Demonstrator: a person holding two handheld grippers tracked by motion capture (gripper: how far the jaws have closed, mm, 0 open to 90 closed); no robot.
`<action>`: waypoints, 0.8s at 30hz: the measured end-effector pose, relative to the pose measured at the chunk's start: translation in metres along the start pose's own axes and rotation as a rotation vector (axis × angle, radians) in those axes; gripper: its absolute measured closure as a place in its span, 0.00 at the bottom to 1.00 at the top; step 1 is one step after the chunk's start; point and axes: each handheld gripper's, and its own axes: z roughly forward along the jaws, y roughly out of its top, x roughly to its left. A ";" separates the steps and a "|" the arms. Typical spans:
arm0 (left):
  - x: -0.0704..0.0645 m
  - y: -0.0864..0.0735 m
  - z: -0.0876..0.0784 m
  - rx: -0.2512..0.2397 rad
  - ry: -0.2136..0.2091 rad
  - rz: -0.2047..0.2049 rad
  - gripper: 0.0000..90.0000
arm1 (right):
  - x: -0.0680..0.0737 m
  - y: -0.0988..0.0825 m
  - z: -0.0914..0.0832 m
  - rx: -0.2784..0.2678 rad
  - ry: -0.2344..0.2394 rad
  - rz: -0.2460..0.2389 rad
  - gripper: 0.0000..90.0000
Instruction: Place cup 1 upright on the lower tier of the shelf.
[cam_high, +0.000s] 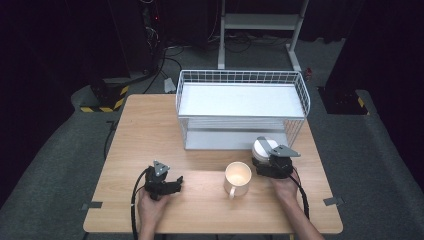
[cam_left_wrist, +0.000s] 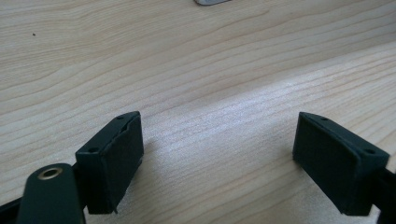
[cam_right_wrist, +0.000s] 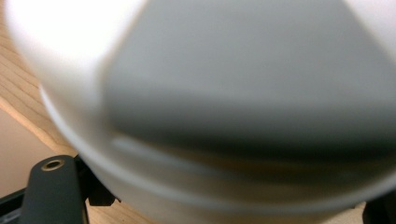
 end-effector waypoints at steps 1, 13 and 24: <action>0.000 0.000 0.000 -0.001 0.001 0.000 0.18 | -0.001 0.000 0.000 -0.002 0.000 -0.001 0.21; 0.000 0.000 0.000 0.001 0.001 0.003 0.19 | -0.010 0.007 -0.004 -0.008 0.001 0.021 0.21; 0.000 0.000 0.000 -0.005 0.002 -0.004 0.19 | -0.017 0.017 -0.006 -0.022 -0.002 0.036 0.21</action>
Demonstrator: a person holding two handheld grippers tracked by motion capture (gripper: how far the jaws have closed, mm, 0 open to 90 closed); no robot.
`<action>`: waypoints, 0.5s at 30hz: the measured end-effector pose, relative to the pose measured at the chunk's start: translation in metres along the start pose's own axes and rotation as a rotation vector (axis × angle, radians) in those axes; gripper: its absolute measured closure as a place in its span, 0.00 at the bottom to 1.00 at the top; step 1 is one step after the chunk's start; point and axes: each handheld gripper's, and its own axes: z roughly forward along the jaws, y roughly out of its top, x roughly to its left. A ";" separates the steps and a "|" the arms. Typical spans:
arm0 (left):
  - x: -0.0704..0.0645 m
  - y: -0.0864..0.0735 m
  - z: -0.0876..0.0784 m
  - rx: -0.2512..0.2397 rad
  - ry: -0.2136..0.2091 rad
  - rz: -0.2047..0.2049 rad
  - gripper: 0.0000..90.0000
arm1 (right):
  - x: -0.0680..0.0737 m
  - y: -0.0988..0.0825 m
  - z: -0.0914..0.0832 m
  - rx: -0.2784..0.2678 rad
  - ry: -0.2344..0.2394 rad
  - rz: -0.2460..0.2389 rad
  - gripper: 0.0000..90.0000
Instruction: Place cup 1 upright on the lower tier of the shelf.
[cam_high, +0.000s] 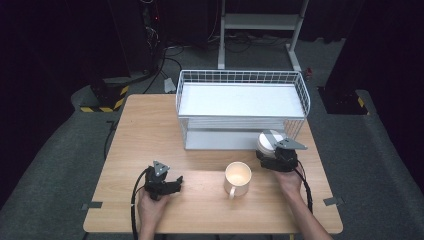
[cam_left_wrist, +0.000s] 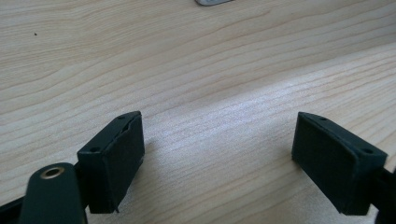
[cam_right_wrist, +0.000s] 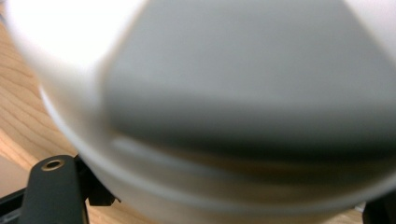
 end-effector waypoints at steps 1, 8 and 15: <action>0.000 0.000 0.000 0.000 0.000 0.000 0.19 | 0.000 0.000 0.000 0.000 0.000 0.000 0.21; 0.000 0.000 0.000 0.001 0.002 0.004 0.19 | -0.006 0.005 0.004 -0.002 -0.005 0.033 0.21; 0.000 0.000 0.000 0.002 0.001 0.001 0.19 | -0.008 0.009 0.008 0.001 -0.011 0.027 0.21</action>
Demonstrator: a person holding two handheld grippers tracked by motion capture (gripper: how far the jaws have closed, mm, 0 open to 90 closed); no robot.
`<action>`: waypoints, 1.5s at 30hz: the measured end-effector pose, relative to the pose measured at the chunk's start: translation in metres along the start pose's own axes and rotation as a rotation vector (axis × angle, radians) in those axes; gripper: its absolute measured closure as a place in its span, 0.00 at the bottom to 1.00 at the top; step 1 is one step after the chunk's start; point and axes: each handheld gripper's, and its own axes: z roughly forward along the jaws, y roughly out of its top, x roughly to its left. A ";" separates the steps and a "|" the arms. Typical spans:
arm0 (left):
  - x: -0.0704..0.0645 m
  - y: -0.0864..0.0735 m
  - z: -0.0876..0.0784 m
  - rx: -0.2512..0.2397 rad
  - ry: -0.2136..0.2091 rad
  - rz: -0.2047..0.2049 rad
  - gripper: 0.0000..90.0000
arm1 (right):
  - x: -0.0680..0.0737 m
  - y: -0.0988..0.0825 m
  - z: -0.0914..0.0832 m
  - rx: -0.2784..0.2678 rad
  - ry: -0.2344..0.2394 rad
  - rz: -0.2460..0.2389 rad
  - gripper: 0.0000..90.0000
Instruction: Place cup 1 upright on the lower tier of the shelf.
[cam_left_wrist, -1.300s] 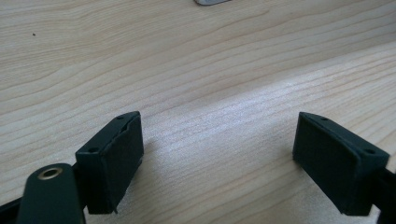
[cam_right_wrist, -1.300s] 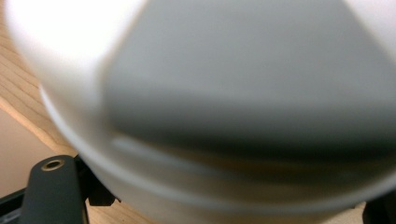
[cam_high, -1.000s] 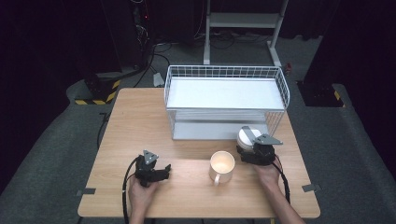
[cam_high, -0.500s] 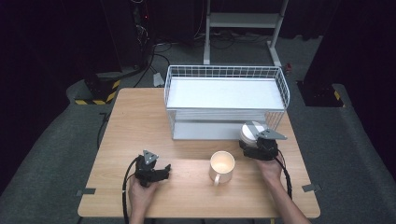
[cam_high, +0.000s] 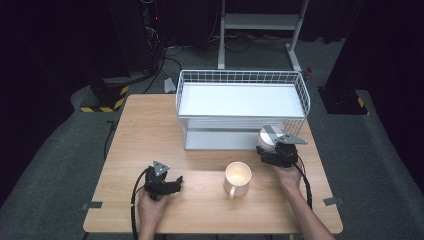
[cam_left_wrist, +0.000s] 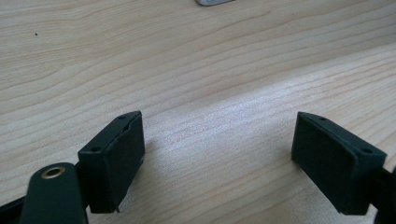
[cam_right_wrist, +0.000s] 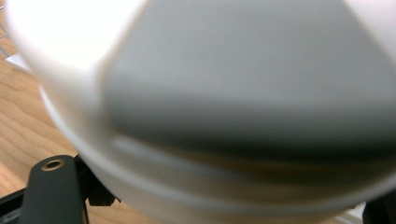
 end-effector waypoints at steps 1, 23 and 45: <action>0.000 0.000 0.000 0.000 0.000 0.001 0.19 | -0.001 0.001 0.002 -0.010 -0.003 0.000 0.21; 0.000 0.000 0.000 0.002 0.000 0.003 0.20 | -0.004 0.006 0.021 0.032 -0.031 0.004 0.21; 0.000 0.000 0.000 -0.002 0.001 -0.005 0.20 | -0.009 0.009 0.034 0.029 -0.042 0.013 0.21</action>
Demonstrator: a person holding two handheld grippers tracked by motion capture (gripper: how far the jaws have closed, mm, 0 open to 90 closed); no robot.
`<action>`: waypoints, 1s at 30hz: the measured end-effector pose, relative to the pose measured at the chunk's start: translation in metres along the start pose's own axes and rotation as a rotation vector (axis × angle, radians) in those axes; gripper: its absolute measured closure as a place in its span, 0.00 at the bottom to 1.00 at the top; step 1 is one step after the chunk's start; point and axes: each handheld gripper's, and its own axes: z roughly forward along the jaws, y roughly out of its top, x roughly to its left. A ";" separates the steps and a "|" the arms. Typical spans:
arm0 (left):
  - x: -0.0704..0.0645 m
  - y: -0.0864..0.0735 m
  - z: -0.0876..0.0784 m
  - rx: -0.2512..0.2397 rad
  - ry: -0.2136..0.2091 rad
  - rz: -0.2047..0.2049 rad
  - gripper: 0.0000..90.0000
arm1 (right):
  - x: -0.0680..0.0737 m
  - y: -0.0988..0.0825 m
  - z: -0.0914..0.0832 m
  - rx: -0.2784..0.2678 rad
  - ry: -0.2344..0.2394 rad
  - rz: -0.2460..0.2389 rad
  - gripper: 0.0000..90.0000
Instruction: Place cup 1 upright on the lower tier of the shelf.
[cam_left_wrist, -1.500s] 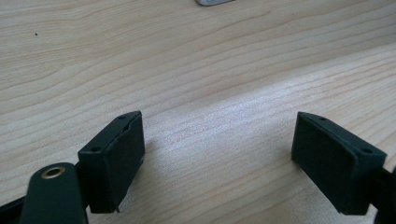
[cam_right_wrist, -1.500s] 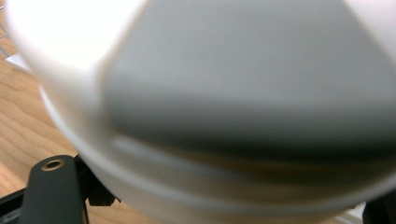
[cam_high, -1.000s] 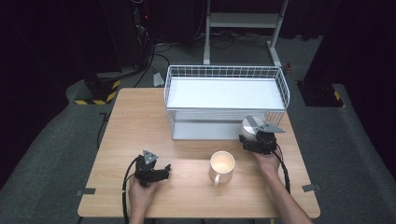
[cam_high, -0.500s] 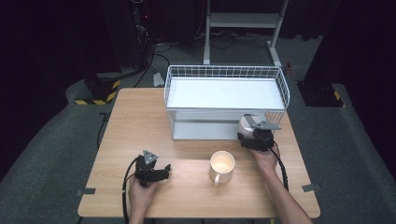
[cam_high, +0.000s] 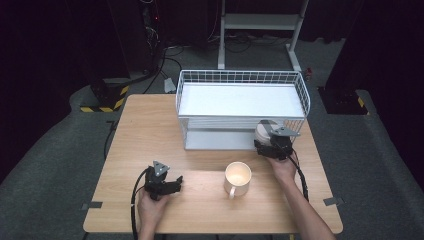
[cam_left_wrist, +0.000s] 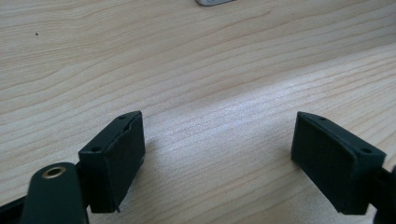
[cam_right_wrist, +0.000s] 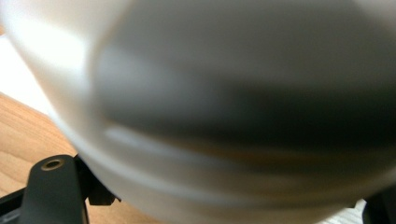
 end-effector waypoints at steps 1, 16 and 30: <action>0.000 0.000 0.000 0.000 0.001 0.003 0.20 | -0.001 0.001 0.001 -0.004 -0.001 -0.010 0.21; 0.000 0.000 0.000 0.000 0.000 0.000 0.20 | -0.004 0.001 0.008 -0.031 -0.004 -0.011 0.21; 0.000 0.000 0.000 0.000 0.003 0.005 0.20 | -0.005 -0.002 0.008 0.031 -0.003 0.016 0.14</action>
